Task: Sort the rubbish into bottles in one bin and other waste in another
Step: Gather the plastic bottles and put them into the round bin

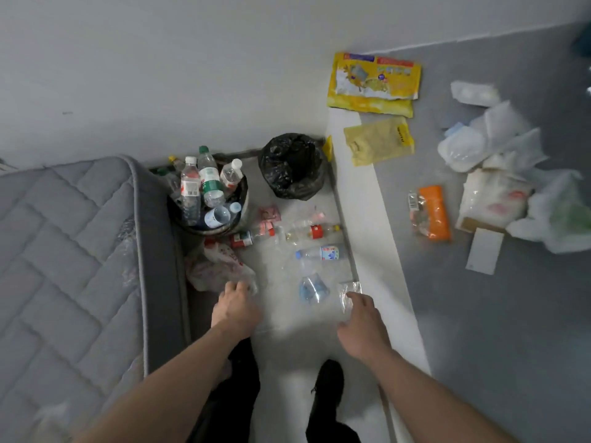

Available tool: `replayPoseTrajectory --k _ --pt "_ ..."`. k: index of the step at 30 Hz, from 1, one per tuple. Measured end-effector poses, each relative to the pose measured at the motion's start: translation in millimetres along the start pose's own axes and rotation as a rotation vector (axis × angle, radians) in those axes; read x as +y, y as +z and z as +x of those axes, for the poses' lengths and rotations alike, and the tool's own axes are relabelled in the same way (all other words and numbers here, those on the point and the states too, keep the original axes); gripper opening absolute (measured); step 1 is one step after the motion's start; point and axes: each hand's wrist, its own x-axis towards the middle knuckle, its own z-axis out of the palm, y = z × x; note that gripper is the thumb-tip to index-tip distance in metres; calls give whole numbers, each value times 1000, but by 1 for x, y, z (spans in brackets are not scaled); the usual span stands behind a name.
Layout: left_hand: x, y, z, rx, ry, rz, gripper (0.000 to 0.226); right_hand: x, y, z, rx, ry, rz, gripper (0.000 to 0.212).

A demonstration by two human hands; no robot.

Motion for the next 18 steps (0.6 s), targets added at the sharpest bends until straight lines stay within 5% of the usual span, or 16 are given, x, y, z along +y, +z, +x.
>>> replayPoseTrajectory --k 9,18 --pt "47 62 -10 -19 208 86 50 58 11 5 1 77 55 67" --pt "25 103 87 -50 154 159 52 61 56 108 -1 50 43 67"
